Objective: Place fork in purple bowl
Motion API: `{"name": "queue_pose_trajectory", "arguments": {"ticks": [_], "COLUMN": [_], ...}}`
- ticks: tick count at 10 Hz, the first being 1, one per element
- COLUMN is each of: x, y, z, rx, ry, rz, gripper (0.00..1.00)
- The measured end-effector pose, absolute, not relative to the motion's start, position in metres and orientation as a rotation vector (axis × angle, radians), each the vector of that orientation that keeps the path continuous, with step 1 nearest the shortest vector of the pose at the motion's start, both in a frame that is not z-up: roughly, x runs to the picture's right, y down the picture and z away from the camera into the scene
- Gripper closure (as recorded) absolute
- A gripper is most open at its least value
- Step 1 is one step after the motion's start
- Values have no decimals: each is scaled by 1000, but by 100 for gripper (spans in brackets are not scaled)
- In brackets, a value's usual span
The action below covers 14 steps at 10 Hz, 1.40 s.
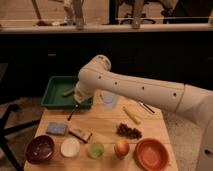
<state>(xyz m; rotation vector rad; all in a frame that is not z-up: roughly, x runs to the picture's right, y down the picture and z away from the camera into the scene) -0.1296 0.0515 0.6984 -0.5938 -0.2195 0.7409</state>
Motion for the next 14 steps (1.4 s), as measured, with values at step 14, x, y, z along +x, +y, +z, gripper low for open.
{"name": "queue_pose_trajectory", "arguments": {"ticks": [14], "x": [-167], "y": [80], "z": [637], "rx": [-658], "ry": [-316], "rz": [505], "gripper": [100]}}
